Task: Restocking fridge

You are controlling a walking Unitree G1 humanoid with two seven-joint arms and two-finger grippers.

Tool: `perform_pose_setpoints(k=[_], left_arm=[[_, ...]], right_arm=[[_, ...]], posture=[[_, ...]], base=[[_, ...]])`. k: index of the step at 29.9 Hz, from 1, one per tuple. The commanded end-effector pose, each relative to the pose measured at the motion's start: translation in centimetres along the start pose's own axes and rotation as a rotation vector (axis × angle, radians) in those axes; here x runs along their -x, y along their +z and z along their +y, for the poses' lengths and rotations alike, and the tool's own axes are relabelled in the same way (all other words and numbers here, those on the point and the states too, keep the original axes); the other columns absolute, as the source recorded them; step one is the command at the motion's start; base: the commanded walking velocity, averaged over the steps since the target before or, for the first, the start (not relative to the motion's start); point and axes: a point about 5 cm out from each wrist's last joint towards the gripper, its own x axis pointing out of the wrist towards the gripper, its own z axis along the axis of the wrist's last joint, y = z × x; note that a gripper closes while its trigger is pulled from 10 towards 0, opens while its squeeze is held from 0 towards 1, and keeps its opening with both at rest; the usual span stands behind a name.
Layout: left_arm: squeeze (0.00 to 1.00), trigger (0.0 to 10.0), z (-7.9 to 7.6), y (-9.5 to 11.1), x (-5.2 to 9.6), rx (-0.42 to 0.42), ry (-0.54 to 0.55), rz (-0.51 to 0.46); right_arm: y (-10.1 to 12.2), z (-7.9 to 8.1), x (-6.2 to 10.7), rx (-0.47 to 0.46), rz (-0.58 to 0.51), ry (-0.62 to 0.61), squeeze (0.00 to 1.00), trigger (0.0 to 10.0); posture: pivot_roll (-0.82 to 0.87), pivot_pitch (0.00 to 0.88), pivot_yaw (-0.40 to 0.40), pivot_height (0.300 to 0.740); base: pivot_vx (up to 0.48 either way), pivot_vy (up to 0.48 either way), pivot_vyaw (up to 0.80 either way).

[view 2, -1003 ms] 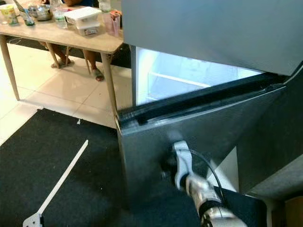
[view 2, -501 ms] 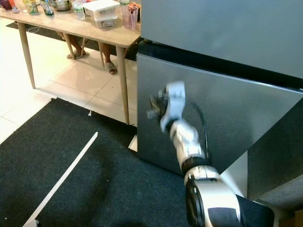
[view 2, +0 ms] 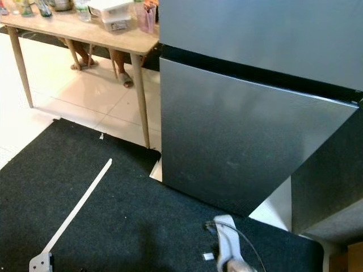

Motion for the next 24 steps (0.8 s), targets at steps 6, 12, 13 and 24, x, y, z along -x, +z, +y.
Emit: perform_pose_setpoints(k=[6,12,13,24], left_arm=[[0.00,10.0,-0.1,-0.3,0.0,-0.058,0.027,0.018],[0.00,10.0,-1.3,0.1,-0.5,-0.161,-0.003,0.027],[0.00,10.0,-1.4,0.1,-0.6,-0.174,-0.006,0.029],[0.00,10.0,-0.9,1.1,-0.6,-0.231,0.027,0.014]], right_arm=[[-2.5,-1.0,0.8,0.035,0.098,-0.044,0.00,10.0],[-2.0,-2.2,0.9,0.000,0.089,-0.107,0.00,10.0],[-2.0,-2.3,0.9,0.008,0.090,-0.111,0.00,10.0],[-2.0,-2.1,0.9,-0.020,0.096,-0.132,0.00,10.0]], posture=[[0.01,0.113,-0.052,0.740],[0.02,0.091,-0.050,0.740],[0.02,0.089,-0.046,0.740],[0.04,0.078,-0.045,0.740]], base=[[0.000,0.000,0.00],[0.000,0.000,0.00],[0.000,0.000,0.00],[0.000,0.000,0.00]])
